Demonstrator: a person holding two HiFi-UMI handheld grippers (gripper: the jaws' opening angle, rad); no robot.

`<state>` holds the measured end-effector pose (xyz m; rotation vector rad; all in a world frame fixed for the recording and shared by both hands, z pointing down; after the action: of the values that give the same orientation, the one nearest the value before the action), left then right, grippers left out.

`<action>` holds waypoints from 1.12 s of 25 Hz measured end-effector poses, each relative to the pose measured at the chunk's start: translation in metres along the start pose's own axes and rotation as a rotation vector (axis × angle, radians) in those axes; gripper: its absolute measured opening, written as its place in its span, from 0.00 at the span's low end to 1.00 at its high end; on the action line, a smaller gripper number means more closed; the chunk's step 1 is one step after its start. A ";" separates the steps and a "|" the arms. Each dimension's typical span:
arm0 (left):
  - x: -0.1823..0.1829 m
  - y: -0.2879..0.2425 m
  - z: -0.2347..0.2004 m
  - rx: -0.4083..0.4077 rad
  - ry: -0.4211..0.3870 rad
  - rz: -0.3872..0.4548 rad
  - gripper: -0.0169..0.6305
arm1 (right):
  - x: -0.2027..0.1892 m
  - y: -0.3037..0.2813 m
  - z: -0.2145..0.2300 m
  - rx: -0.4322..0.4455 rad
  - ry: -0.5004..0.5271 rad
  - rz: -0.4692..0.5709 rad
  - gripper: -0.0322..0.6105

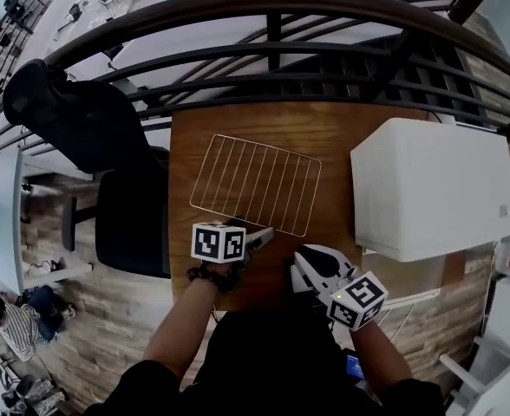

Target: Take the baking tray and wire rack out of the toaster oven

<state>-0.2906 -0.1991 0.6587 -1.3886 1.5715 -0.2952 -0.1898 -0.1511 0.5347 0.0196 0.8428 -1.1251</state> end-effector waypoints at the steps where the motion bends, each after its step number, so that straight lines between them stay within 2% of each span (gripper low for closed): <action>1: -0.008 -0.001 0.003 0.015 -0.046 -0.052 0.69 | 0.000 0.003 -0.001 0.003 -0.008 0.005 0.11; 2: -0.015 -0.001 0.005 0.026 -0.072 -0.090 0.70 | 0.001 0.005 -0.002 0.000 -0.003 0.008 0.11; 4: -0.026 0.002 0.007 0.045 -0.075 -0.109 0.70 | 0.000 0.005 -0.003 -0.015 0.028 0.008 0.11; 10: -0.024 0.017 0.005 0.063 -0.023 -0.007 0.69 | 0.001 0.000 -0.007 -0.040 0.060 0.022 0.11; 12: -0.011 0.023 0.012 0.033 -0.014 0.055 0.69 | 0.005 0.004 -0.009 -0.049 0.069 0.039 0.11; 15: 0.023 0.043 0.027 -0.054 0.050 0.220 0.69 | 0.016 0.009 -0.015 -0.050 0.107 0.080 0.11; 17: 0.045 0.062 0.036 -0.078 0.064 0.328 0.68 | 0.027 0.015 -0.021 -0.042 0.133 0.114 0.11; 23: 0.086 0.112 0.059 -0.006 -0.056 0.582 0.33 | 0.057 0.043 -0.037 0.000 0.176 0.212 0.09; 28: 0.097 0.121 0.113 0.069 -0.249 0.682 0.17 | 0.062 0.098 -0.034 0.006 0.236 0.267 0.08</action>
<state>-0.2657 -0.1984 0.4688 -0.7350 1.6974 0.2263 -0.1213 -0.1399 0.4358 0.2672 1.0142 -0.8835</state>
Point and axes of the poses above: the fingertips, and each gripper's own axes: y backward along the fingers, z to its right, x out of its top, the point moved 1 cm from there along y, backward along the fingers, and after that the axes turned 14 degrees about -y, right-handed, at the moved point
